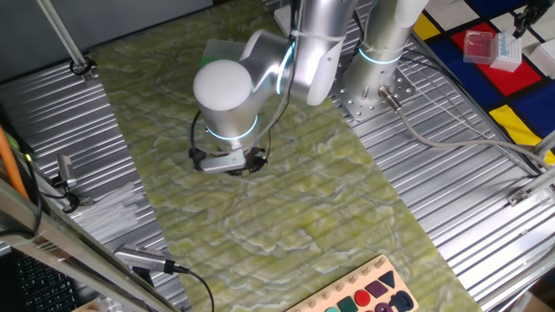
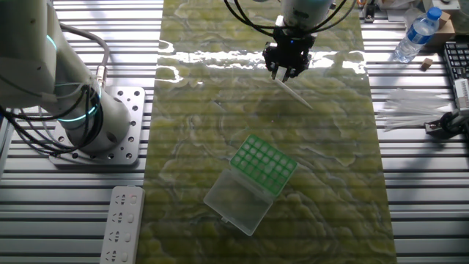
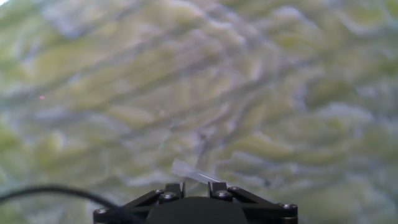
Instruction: Insert a large pipette tip into the holder for large pipette tips
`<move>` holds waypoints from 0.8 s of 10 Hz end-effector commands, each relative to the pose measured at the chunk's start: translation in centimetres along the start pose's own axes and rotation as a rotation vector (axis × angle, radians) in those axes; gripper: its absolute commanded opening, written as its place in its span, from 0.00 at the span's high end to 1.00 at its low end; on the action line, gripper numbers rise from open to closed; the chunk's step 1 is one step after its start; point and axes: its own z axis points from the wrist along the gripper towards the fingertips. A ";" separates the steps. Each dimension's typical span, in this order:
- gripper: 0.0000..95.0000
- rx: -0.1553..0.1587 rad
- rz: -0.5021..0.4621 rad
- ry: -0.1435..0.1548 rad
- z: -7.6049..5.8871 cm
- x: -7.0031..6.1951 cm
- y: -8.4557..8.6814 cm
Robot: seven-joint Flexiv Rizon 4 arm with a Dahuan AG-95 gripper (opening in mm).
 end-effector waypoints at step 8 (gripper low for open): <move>0.80 0.027 -0.351 0.025 0.1 0.2 0.4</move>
